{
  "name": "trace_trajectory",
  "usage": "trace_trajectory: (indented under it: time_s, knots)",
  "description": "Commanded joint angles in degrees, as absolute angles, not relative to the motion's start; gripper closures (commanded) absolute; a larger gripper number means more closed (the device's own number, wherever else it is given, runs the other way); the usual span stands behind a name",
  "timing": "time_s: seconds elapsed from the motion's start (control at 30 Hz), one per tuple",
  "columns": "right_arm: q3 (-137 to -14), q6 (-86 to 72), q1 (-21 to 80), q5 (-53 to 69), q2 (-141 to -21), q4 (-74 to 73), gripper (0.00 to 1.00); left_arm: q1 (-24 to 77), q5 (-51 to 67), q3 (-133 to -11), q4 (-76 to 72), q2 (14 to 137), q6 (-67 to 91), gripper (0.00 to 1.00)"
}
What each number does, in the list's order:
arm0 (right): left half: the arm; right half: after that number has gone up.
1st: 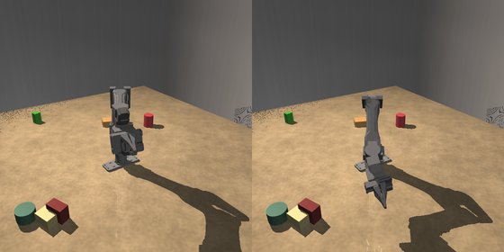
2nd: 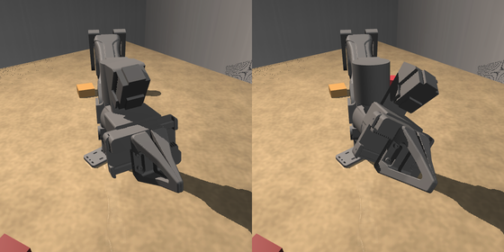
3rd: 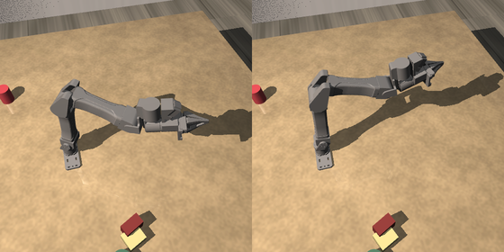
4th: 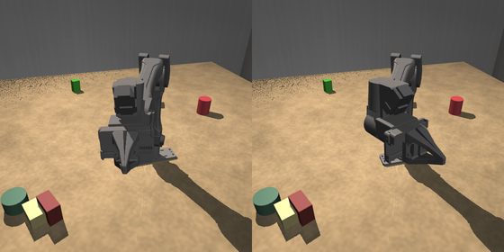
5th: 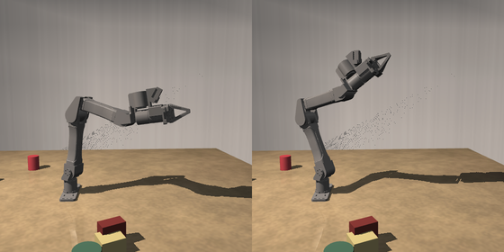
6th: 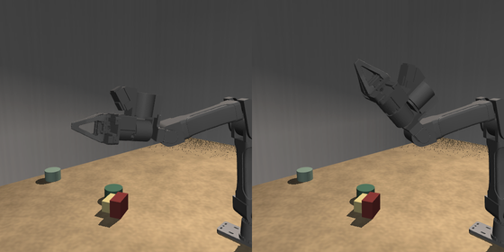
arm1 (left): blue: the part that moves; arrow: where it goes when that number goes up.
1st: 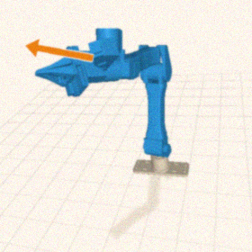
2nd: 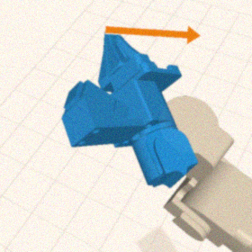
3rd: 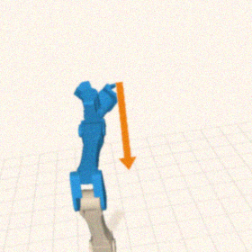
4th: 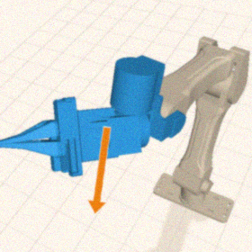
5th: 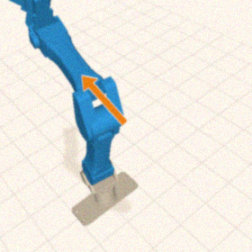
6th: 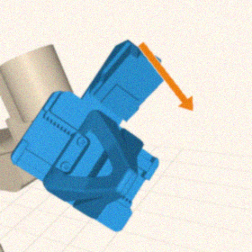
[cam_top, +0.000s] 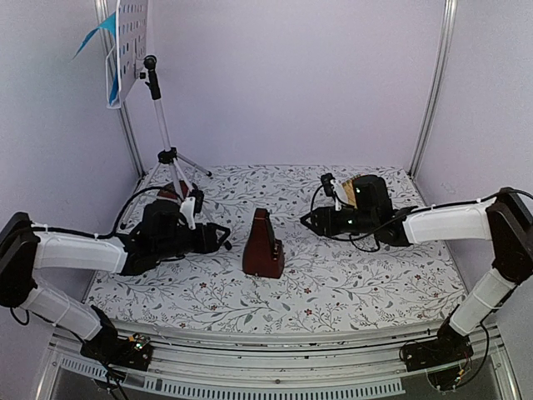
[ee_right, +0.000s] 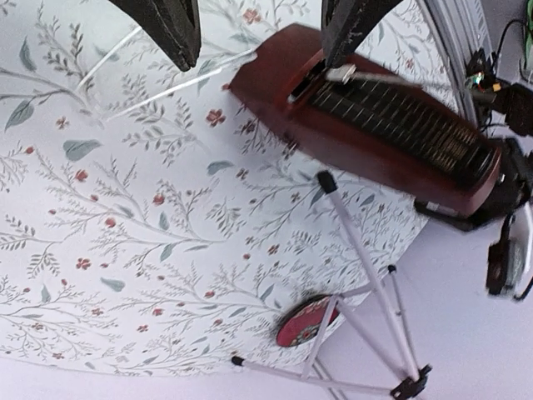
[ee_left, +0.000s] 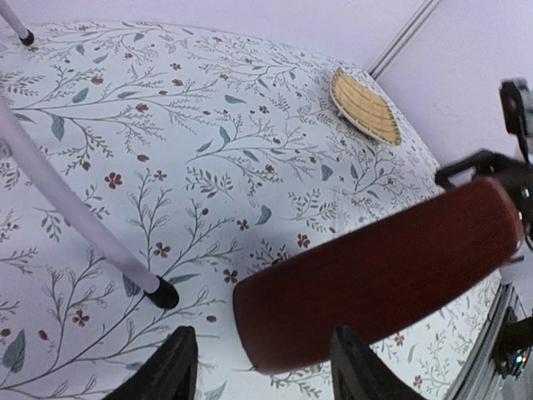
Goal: Pack up the instrument practice props
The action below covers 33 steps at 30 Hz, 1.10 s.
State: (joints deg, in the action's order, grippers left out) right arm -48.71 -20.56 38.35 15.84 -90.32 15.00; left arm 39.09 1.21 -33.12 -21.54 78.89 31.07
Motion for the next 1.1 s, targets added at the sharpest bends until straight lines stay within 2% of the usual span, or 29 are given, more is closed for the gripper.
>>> trace_trajectory:
  time_s: [0.0, 0.13, 0.3, 0.37, 0.5, 1.07]
  knots:
    - [-56.94, -21.44, 34.57, 19.85, -99.82, 13.57, 0.48, 41.42, 3.34, -27.18, -20.49, 75.75, 34.84, 0.4]
    - [-65.26, -22.16, 34.01, 23.36, -108.79, 11.62, 0.45, 44.39, 3.26, -25.94, -21.06, 76.24, 37.19, 0.4]
    - [-69.83, -22.41, 34.17, 27.01, -114.51, 10.32, 0.44, 45.75, 5.23, -25.97, -24.43, 79.9, 38.62, 0.48]
    - [-71.22, -21.92, 34.4, 27.21, -115.58, 9.25, 0.47, 46.15, 6.67, -26.82, -25.78, 82.6, 38.95, 0.51]
    - [-71.58, -20.73, 35.56, 27.43, -116.79, 7.86, 0.6, 47.3, 8.79, -29.48, -27.29, 87.29, 38.44, 0.56]
    - [-71.86, -16.57, 38.42, 30.58, -118.6, 6.96, 0.67, 47.45, 5.76, -31.98, -27.97, 92.74, 39.55, 0.68]
